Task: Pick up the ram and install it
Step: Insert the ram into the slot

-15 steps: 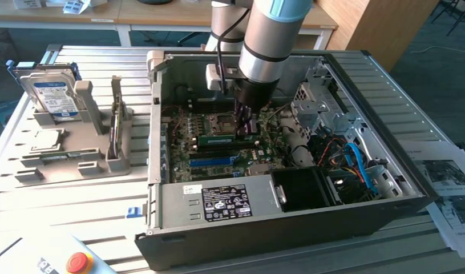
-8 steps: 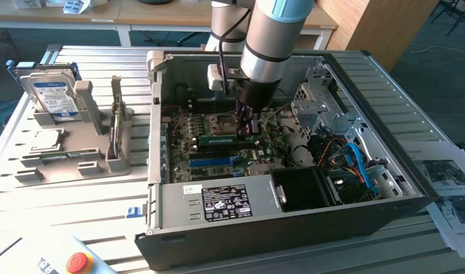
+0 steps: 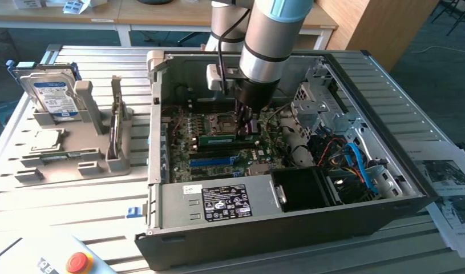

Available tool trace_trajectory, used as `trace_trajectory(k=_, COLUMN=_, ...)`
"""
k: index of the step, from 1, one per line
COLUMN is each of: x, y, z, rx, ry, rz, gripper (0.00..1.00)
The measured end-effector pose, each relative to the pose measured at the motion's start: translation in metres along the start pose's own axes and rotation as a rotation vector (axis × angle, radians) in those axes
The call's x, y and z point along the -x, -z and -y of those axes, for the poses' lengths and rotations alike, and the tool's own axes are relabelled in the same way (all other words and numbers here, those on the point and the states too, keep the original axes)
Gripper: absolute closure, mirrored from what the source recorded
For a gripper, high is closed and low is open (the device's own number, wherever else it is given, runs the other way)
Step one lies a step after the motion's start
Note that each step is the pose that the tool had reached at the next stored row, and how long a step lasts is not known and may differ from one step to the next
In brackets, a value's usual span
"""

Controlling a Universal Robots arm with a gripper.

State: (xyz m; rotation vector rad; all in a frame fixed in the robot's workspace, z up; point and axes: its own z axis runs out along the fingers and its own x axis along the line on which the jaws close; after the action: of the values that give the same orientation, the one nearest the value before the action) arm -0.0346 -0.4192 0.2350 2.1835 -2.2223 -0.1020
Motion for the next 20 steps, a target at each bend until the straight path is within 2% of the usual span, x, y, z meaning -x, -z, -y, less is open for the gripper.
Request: trace_trajectory(k=20, x=0.0000, y=-0.0025, z=0.0018, rx=0.0000, ry=0.000, rz=0.0000, gripper=0.88)
